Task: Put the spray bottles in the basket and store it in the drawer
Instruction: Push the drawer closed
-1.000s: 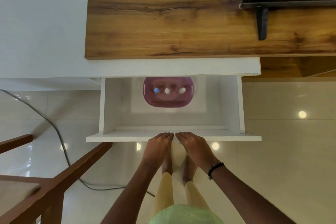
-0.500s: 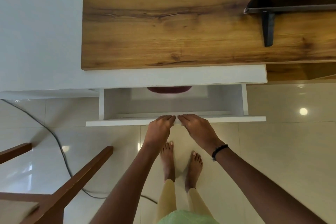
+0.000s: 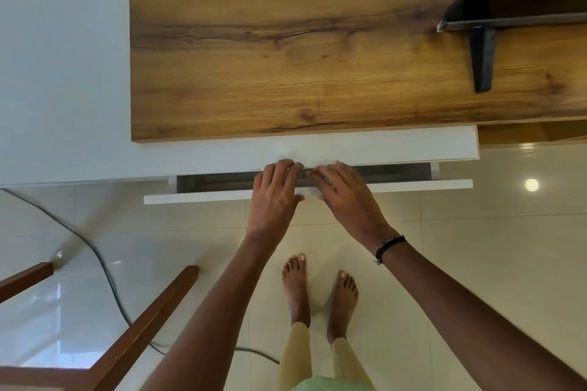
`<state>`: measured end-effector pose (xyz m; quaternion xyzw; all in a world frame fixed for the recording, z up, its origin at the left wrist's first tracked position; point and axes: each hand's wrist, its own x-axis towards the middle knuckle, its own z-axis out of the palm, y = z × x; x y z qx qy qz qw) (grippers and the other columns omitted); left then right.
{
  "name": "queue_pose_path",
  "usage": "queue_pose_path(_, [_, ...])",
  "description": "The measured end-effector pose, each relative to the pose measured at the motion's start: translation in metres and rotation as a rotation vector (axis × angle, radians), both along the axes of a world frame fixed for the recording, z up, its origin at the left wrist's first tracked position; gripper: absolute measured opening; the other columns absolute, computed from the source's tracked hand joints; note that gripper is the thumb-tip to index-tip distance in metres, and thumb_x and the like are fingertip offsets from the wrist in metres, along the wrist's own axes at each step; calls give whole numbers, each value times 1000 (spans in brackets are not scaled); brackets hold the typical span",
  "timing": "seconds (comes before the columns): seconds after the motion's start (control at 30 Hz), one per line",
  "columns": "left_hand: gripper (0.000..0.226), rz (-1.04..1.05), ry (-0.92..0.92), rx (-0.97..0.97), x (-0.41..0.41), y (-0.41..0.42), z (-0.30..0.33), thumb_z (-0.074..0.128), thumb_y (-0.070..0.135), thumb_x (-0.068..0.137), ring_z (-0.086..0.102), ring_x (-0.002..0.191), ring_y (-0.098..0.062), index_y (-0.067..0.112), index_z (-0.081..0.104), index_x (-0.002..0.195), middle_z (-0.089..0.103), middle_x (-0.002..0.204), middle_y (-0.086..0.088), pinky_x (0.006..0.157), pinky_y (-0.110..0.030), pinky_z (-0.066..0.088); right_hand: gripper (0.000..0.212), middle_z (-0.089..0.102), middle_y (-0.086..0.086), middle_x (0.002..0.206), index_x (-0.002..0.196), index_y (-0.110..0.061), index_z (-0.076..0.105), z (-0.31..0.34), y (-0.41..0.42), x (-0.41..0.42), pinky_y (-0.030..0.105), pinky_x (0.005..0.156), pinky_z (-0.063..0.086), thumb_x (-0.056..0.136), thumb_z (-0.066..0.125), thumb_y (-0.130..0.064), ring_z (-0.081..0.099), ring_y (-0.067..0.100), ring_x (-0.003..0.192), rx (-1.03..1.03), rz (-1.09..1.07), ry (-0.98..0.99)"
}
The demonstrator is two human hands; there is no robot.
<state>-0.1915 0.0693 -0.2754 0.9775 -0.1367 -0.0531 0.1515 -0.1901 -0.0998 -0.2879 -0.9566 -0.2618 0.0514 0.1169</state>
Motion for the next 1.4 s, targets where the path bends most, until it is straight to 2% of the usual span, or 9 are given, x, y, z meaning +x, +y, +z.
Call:
queue_pose_path(0.2, [54, 15, 4, -24, 19, 0, -2, 81, 20, 68, 55, 96, -26, 11, 54, 114, 59, 110, -9, 80, -36, 50, 51, 58, 8, 121, 126, -10, 52, 2, 3, 16, 30, 95, 42, 78, 71, -13, 49, 23, 113, 63, -86, 25])
queue_pose_path(0.37, [44, -10, -21, -39, 32, 0, -4, 80, 16, 68, 54, 84, -24, 10, 56, 105, 60, 100, -7, 70, -34, 49, 38, 60, 7, 113, 118, -10, 55, 1, 5, 29, 27, 86, 38, 81, 64, -6, 49, 21, 104, 85, -91, -1])
queue_pose_path(0.6, [36, 12, -40, -62, 41, -2, -8, 80, 10, 67, 52, 78, -23, 10, 57, 95, 60, 91, -4, 64, -34, 47, 22, 61, 6, 99, 104, -9, 60, 0, 8, 41, 26, 74, 36, 85, 58, 1, 52, 21, 89, 144, -83, -45])
queue_pose_path(1.17, [37, 82, 16, -72, 38, -5, -4, 78, 6, 69, 50, 81, -22, 12, 54, 96, 57, 94, -4, 68, -35, 48, 28, 59, 4, 99, 104, -11, 58, 1, 9, 41, 26, 74, 34, 81, 60, 4, 50, 20, 88, 119, -81, -31])
queue_pose_path(1.33, [38, 135, 113, -99, 34, -5, 3, 77, 13, 71, 47, 86, -20, 16, 51, 98, 54, 99, -1, 76, -33, 46, 33, 55, 1, 103, 104, -15, 56, 8, 2, 46, 26, 80, 45, 76, 74, -16, 49, 17, 94, 229, -101, 161])
queue_pose_path(1.4, [35, 130, 135, -108, 31, -5, 10, 73, 21, 75, 48, 89, -21, 16, 52, 102, 55, 101, -1, 78, -33, 44, 31, 55, 0, 104, 106, -15, 57, 18, -2, 45, 27, 80, 46, 80, 71, -25, 50, 16, 94, 284, -95, 235])
